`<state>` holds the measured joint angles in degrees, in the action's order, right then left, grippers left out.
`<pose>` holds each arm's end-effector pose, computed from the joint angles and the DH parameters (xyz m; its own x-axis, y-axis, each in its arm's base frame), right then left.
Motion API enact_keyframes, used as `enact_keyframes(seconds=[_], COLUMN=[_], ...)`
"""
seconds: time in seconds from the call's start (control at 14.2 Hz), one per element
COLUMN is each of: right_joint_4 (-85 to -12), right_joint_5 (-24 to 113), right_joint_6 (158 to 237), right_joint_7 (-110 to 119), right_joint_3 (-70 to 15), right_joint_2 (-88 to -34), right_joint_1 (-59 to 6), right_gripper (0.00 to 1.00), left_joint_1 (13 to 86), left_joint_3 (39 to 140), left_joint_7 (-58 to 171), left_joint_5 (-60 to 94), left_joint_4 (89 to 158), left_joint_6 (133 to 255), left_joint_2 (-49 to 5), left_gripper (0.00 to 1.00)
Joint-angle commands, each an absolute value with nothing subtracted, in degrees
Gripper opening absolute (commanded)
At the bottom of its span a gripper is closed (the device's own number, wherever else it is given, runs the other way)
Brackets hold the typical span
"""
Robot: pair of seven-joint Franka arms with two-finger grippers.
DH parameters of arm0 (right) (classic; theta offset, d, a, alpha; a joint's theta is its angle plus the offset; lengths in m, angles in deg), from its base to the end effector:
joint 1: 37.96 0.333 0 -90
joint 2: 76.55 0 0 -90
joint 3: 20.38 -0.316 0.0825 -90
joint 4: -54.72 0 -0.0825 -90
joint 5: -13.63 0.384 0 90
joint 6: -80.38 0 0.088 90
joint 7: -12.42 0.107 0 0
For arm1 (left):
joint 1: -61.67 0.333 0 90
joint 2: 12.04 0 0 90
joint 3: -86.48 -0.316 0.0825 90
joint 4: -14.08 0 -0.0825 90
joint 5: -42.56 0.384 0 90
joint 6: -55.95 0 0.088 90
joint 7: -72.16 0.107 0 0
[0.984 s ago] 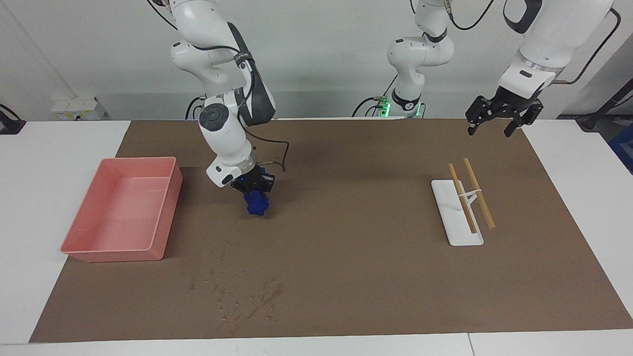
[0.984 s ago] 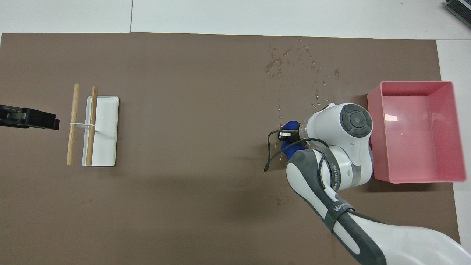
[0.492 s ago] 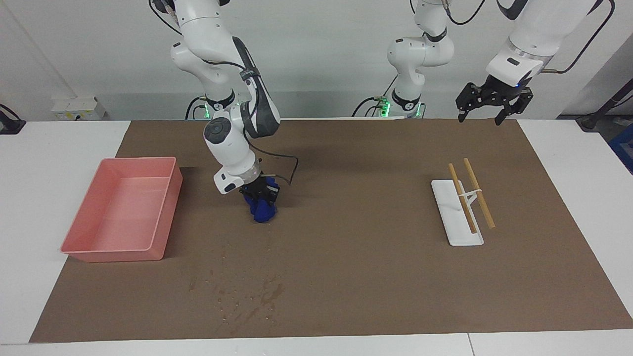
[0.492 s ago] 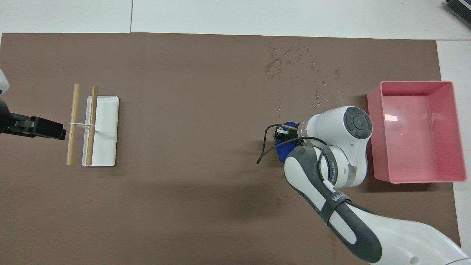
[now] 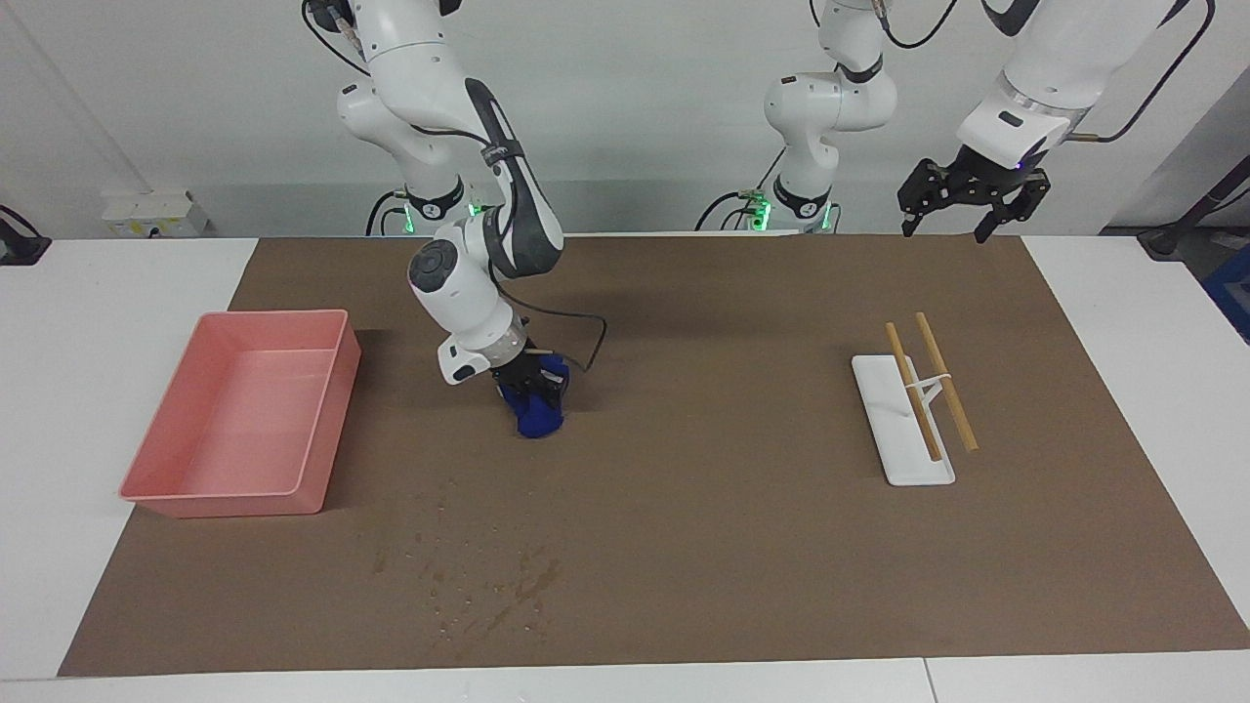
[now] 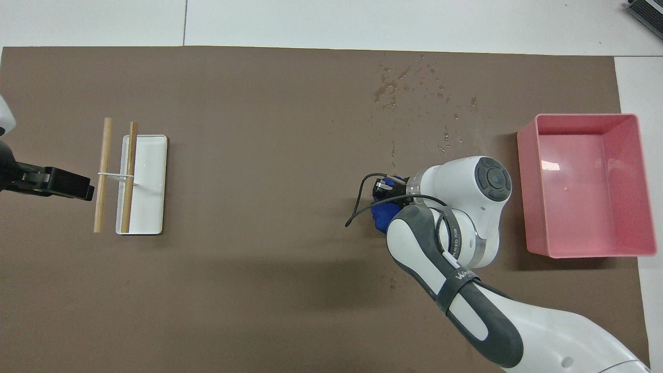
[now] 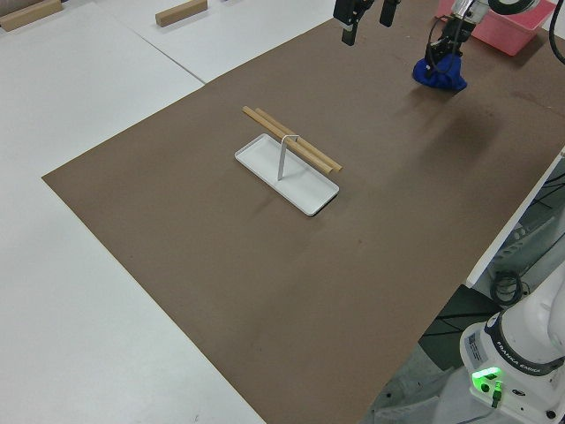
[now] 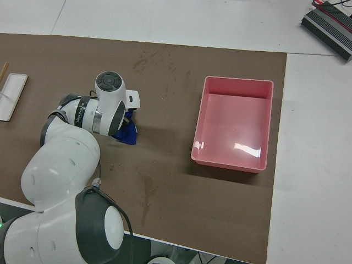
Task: Wipe water with towel using both arms
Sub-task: 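Wipe the water spots with the cloth in the right gripper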
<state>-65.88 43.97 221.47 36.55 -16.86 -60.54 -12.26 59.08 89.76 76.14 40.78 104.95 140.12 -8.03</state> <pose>0.5428 0.2213 0.2920 0.9086 -0.3986 -0.1250 -0.4174 -0.8548 -0.3084 0.5188 -0.0581 0.6464 0.9838 -0.1737 -0.0450 -0.1725 -0.9845 0.0302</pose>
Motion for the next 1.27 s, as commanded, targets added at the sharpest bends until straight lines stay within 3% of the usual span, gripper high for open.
enact_keyframes(seconds=[0.0, 0.63, 1.19], right_joint_4=[-67.01, -67.19, -71.31], right_joint_5=[45.45, 44.22, 44.22], right_joint_6=[220.93, 207.84, 203.52], right_joint_7=[37.11, 35.79, 41.41], right_joint_3=[-16.95, -16.51, -16.69], right_joint_2=[-61.16, -62.75, -66.35], right_joint_1=[-11.68, -14.41, -11.34], right_gripper=[0.00, 0.00, 0.00], left_joint_1=[59.12, 59.48, 59.48], left_joint_3=[89.65, 89.56, 89.56], left_joint_7=[75.94, 75.94, 75.94], left_joint_5=[40.80, 40.80, 40.80], left_joint_4=[104.79, 105.14, 105.14], left_joint_6=[139.10, 139.36, 139.36], left_joint_2=[-7.73, -7.56, -7.56], left_gripper=[1.00, 1.00, 1.00])
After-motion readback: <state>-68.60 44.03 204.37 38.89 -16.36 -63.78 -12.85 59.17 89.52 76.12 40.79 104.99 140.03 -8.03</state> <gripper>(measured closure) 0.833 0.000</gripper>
